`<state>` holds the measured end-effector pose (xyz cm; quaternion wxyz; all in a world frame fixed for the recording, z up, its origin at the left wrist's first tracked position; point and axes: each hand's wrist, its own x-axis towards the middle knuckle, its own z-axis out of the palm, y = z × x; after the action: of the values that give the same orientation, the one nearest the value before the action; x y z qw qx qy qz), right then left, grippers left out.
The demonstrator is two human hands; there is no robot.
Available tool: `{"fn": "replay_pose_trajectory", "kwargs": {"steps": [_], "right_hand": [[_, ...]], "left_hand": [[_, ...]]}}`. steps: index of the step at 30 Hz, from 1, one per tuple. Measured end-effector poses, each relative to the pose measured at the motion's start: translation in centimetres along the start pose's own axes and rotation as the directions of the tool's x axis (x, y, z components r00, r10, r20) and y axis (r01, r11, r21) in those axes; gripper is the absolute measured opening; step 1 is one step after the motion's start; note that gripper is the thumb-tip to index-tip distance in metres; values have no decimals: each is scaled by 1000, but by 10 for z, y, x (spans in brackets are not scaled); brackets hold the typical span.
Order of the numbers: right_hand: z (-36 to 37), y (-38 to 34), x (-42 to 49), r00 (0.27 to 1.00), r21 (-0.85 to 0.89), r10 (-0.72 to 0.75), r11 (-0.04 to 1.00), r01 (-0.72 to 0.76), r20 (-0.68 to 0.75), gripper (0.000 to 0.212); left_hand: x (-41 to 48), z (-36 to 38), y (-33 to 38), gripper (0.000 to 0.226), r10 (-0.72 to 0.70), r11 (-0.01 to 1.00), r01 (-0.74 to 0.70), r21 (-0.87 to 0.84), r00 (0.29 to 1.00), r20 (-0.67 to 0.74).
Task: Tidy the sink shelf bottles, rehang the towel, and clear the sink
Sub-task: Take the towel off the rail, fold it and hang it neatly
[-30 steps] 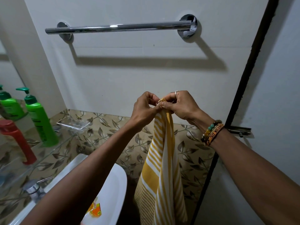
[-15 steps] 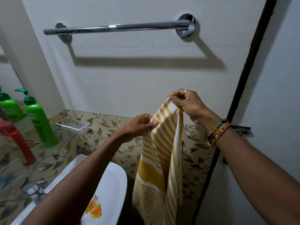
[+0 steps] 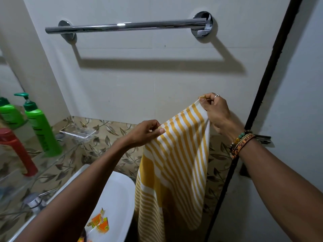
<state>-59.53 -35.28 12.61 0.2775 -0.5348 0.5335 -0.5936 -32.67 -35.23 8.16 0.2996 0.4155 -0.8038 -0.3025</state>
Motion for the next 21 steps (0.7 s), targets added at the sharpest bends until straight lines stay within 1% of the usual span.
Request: {"fn": "replay_pose_trajectory", "kwargs": {"steps": [2, 4, 6, 8, 11, 14, 16, 18, 21], "right_hand": [[-1, -1, 1, 993, -93, -67, 994, 58, -96, 12], [-3, -2, 2, 974, -189, -147, 975, 114, -173, 13], [-6, -2, 2, 960, -249, -202, 957, 151, -192, 9], [-8, -2, 1, 955, -289, -234, 941, 176, -182, 7], [-9, -3, 2, 951, -294, -246, 938, 185, -186, 7], [-8, -2, 3, 953, -237, -217, 957, 165, -212, 10], [-8, 0, 4, 954, -155, -168, 979, 132, -248, 10], [-8, 2, 4, 949, -88, -122, 991, 100, -290, 10], [-9, 5, 5, 942, -101, -97, 993, 67, -322, 10]], "left_hand": [[-2, -2, 0, 30, 19, 997, -20, 79, 1000, 15], [-6, -2, -1, 35, 2, 995, -6, 100, 999, 38], [-11, -1, -1, 49, -39, 999, 38, 21, 997, 71], [-15, -1, -3, 58, -63, 992, 75, -103, 992, 112], [-18, 0, -7, 50, -77, 973, 111, -203, 983, 167], [-17, 0, -11, 31, -92, 953, 156, -258, 966, 243], [-15, 1, -12, 30, -112, 962, 165, -218, 966, 234], [-14, 3, -13, 29, -116, 982, 141, -123, 975, 189], [-14, 3, -18, 30, -76, 996, 69, 64, 989, 125]]}}
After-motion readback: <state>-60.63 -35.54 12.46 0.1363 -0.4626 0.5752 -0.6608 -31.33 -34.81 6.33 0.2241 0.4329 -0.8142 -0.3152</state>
